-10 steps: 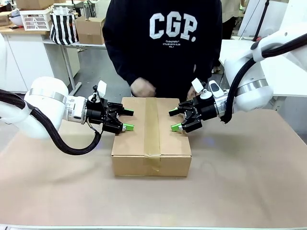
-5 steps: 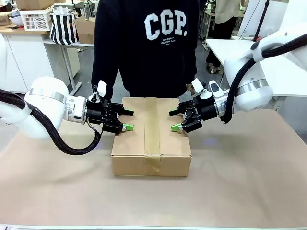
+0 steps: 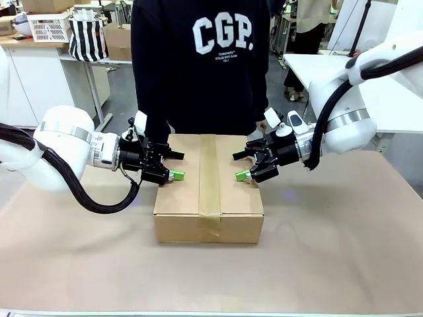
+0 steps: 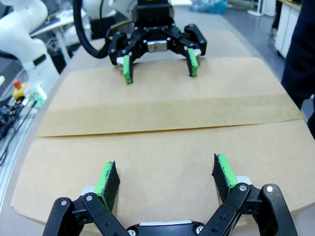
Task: Pack the gift set into the box.
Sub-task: Press and hold the closed box until the human finishes sealing it.
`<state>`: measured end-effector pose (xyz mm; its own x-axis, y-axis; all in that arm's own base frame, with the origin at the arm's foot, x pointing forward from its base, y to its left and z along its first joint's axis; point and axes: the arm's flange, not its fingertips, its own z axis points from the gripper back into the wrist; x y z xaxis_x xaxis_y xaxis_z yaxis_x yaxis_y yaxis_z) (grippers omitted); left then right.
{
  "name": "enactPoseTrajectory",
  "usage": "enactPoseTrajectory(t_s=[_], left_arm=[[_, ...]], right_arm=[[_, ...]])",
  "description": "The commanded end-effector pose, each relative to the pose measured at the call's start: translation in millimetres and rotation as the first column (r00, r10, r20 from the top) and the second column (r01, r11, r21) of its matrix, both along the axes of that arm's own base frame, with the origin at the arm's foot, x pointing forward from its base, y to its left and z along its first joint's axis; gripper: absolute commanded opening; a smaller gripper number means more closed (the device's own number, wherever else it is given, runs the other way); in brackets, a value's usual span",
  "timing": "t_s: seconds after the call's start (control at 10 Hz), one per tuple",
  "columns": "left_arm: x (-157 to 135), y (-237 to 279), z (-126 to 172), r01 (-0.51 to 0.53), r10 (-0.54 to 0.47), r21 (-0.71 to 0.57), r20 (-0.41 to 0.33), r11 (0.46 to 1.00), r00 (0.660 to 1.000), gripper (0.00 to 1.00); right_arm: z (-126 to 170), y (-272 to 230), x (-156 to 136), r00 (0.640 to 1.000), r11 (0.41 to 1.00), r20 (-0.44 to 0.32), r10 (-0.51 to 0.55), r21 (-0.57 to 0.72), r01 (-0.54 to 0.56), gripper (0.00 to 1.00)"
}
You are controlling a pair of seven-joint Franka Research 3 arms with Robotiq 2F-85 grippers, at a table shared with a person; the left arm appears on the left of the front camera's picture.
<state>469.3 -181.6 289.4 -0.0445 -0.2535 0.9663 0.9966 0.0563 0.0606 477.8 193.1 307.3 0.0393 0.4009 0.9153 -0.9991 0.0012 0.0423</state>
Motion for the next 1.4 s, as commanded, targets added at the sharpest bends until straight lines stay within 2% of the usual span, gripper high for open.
enactPoseTrajectory(t_s=[0.0,0.7,0.9,1.0,1.1,1.3], left_arm=[[-3,2,-4,0.0,0.0,0.008,0.012,1.0,1.0,1.0],[0,0,0,0.0,0.0,0.0,0.0,1.0,1.0,1.0],[-7,2,33,0.034,-0.036,-0.038,-0.073,0.999,0.997,1.0],[-14,7,59,0.022,-0.03,-0.045,-0.198,0.999,0.98,1.0],[-25,13,79,-0.004,-0.019,-0.07,-0.325,0.998,0.946,1.0],[-50,27,109,-0.037,-0.015,-0.097,-0.487,0.995,0.873,1.0]], right_arm=[[-2,0,0,1.0,1.0,-0.001,-0.002,-0.005,0.002,1.0],[0,0,0,1.0,1.0,0.0,0.0,0.0,0.0,1.0],[33,8,1,0.996,0.996,-0.09,-0.026,-0.085,0.018,1.0],[62,10,0,0.957,0.992,-0.274,-0.094,-0.111,0.065,1.0],[80,8,-7,0.915,0.988,-0.379,-0.138,-0.111,0.103,1.0],[110,0,-31,0.769,0.986,-0.619,-0.161,-0.07,0.15,1.0]])
